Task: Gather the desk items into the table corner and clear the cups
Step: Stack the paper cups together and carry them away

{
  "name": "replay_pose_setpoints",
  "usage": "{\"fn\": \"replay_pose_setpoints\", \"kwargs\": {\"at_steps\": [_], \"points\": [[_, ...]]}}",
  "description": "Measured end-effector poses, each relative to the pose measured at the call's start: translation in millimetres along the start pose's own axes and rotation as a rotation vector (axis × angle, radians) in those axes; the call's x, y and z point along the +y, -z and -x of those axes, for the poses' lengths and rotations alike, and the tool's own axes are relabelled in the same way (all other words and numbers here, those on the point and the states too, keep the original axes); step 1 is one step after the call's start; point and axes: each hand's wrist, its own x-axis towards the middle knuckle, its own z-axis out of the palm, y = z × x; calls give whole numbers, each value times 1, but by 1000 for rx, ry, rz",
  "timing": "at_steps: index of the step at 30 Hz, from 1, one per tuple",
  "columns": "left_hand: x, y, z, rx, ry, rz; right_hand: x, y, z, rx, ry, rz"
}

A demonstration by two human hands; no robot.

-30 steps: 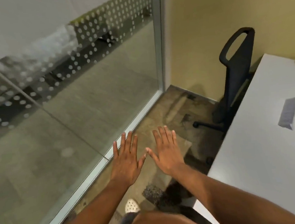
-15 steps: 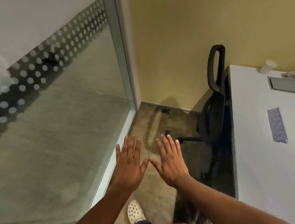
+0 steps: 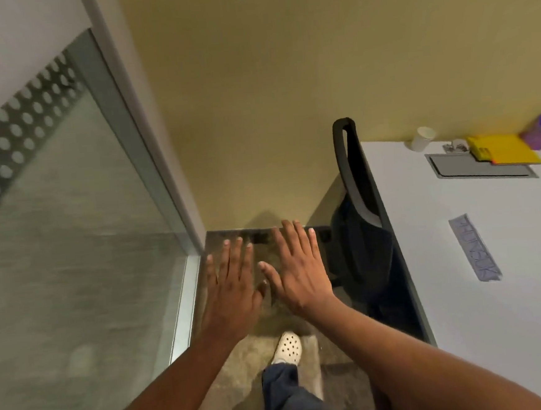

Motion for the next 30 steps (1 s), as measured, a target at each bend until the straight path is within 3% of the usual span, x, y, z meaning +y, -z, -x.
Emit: {"fn": "replay_pose_setpoints", "kwargs": {"at_steps": [12,22,30], "points": [[-40,21,-257,61,-32,71,58,57,-226,154,-134,-76],[5,-8,-431,22,-354,267,146,97,-314,323,-452,-34],[65,1,-549,48,-683,437,204,126,-328,410,-789,50]]}}
